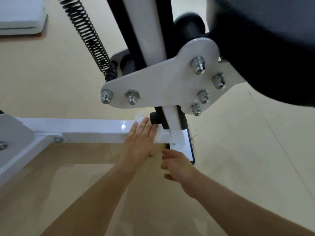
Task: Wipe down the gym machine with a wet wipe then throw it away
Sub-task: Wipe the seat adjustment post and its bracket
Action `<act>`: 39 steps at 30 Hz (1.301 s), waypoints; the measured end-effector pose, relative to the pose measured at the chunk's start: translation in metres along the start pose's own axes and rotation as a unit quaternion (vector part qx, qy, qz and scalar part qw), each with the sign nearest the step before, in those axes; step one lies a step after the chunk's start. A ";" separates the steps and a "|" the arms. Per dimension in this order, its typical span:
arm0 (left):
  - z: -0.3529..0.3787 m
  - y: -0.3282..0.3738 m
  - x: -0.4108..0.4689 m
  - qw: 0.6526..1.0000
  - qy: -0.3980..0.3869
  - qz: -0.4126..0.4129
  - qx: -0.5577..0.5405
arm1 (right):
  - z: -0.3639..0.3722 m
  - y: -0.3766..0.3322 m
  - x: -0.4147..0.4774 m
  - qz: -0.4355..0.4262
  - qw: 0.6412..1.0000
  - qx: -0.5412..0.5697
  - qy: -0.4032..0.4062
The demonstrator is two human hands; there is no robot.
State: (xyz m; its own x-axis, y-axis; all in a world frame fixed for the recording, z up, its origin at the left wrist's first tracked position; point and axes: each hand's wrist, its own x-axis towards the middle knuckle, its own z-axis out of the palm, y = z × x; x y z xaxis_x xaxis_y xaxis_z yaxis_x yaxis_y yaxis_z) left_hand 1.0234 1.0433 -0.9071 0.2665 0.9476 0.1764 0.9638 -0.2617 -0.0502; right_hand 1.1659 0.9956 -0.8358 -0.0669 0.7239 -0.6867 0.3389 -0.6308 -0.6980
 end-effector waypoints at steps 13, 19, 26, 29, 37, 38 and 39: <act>-0.139 0.005 -0.033 0.674 0.067 -0.379 -0.630 | -0.011 -0.030 -0.055 -0.072 0.948 0.287 -0.115; -0.203 0.014 -0.035 0.764 0.153 -0.386 -0.493 | 0.001 -0.073 -0.077 -0.175 0.944 0.274 -0.057; -0.232 0.015 -0.005 0.866 0.280 -0.314 -0.271 | -0.002 -0.111 -0.089 -0.148 0.854 0.497 -0.051; -0.220 0.020 0.008 0.899 0.291 -0.255 -0.203 | -0.007 -0.107 -0.088 -0.125 0.814 0.561 -0.082; -0.186 0.043 0.003 0.980 0.101 -0.110 -0.131 | -0.018 -0.087 -0.085 -0.158 0.865 0.472 -0.061; -0.190 0.038 0.004 0.979 0.101 -0.111 -0.137 | -0.019 -0.084 -0.085 -0.163 0.872 0.458 -0.063; -0.198 0.033 0.004 0.972 0.124 -0.124 -0.155 | -0.019 -0.084 -0.086 -0.172 0.875 0.447 -0.069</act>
State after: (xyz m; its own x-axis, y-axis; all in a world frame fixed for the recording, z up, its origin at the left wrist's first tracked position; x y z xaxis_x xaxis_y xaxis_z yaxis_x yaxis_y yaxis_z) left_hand 1.0566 1.0023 -0.7137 -0.0200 0.9251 0.3792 0.9423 -0.1093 0.3163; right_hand 1.1614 0.9913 -0.7142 -0.1544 0.9121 -0.3798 -0.5889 -0.3936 -0.7059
